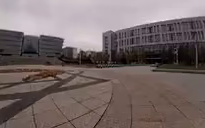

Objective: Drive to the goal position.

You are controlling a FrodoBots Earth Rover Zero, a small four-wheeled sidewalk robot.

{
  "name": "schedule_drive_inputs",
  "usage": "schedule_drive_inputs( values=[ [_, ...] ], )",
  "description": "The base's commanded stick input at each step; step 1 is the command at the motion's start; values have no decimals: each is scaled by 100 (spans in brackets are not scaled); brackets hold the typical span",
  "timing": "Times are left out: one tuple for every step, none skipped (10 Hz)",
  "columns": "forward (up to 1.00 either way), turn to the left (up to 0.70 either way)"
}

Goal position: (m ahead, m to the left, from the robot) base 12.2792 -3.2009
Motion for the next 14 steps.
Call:
schedule_drive_inputs(
  values=[
    [70, 0],
    [70, 0],
    [70, 0],
    [70, 0],
    [70, 0],
    [70, 0],
    [70, 0],
    [70, 0],
    [70, 0],
    [70, 0],
    [70, 0],
    [70, 0],
    [70, 0],
    [70, 0]
  ],
)
